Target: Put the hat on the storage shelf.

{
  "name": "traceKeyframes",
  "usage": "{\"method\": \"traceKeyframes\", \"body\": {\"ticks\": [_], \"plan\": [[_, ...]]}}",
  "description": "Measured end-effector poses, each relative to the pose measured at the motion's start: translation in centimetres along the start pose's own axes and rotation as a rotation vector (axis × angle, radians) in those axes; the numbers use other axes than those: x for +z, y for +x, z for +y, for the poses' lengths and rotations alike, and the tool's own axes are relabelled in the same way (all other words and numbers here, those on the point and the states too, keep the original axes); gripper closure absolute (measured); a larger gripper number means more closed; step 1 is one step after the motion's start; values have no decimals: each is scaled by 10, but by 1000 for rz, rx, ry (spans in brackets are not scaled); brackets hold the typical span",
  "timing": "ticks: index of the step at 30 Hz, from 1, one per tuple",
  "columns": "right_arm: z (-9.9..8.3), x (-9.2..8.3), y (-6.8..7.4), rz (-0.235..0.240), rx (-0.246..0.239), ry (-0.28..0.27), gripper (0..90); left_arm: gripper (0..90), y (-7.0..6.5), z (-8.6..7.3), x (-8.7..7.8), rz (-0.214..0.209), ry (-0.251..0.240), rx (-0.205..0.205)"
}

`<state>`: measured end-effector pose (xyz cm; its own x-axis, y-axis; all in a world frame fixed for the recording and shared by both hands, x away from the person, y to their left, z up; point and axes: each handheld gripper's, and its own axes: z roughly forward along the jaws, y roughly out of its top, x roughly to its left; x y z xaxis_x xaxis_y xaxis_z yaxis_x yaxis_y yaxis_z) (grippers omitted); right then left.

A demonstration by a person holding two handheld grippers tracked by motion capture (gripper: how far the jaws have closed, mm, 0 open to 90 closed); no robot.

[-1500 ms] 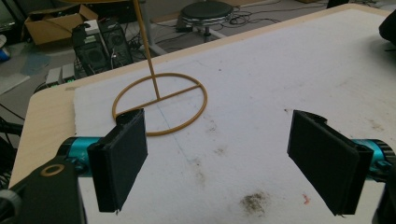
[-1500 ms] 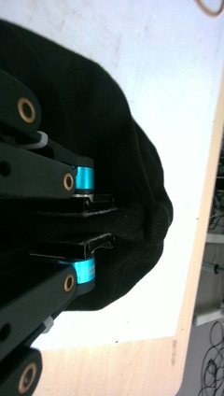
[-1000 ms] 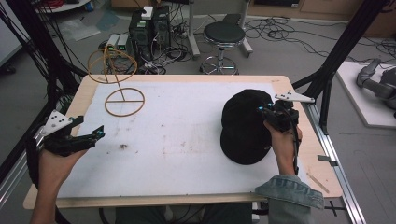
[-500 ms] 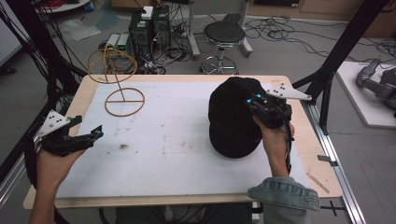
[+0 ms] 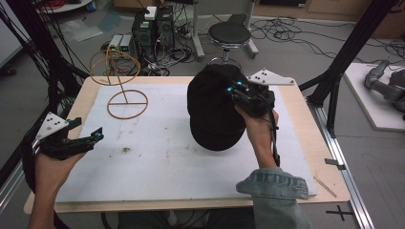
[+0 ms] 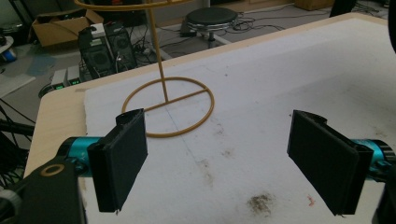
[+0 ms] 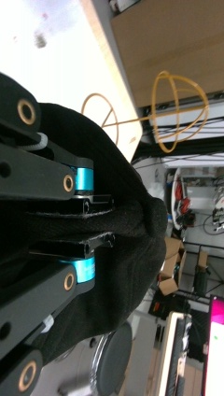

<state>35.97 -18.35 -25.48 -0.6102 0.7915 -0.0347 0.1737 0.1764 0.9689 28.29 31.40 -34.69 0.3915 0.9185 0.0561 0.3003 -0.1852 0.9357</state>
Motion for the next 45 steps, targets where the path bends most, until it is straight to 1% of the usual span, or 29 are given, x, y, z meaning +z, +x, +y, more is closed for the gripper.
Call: {"method": "traceKeyframes", "body": {"ticks": [2,8,9,10,12,14,17,20,22,23,25,29,30,31,38,40,43,45], "plan": [[9,9,4,24,8,-9,843,202,0,1,-1,0,-3,3],[22,28,15,82,20,-26,843,203,0,2,-4,3,-9,5],[22,28,15,82,20,-26,843,203,1,2,-4,6,-8,5],[26,34,20,100,17,-33,843,202,1,2,-5,5,-9,5],[28,37,22,108,16,-36,843,202,1,2,-6,5,-9,4],[34,45,28,134,19,-50,843,202,1,2,-6,5,-12,2],[41,53,35,154,12,-60,844,203,1,3,-8,5,-14,5],[45,57,39,163,5,-64,844,202,1,3,-9,3,-18,4],[53,64,46,182,-2,-71,844,203,1,3,-10,4,-17,5],[53,64,46,182,-2,-71,844,203,1,3,-10,4,-21,1],[59,70,53,197,-11,-76,844,203,1,3,-11,4,-21,3],[66,78,62,217,-11,-89,845,203,2,4,-14,3,-27,0],[66,78,62,217,-11,-89,845,203,2,4,-14,4,-27,-3],[69,82,65,225,-7,-96,845,203,2,4,-15,5,-26,1],[77,93,73,244,-14,-106,845,203,2,4,-16,2,-28,-1],[81,99,76,251,-11,-118,845,203,2,4,-15,4,-32,-3],[84,102,79,256,-7,-120,845,203,3,4,-16,3,-33,-2],[87,109,83,262,-8,-131,845,203,3,4,-16,1,-34,-2]]}}
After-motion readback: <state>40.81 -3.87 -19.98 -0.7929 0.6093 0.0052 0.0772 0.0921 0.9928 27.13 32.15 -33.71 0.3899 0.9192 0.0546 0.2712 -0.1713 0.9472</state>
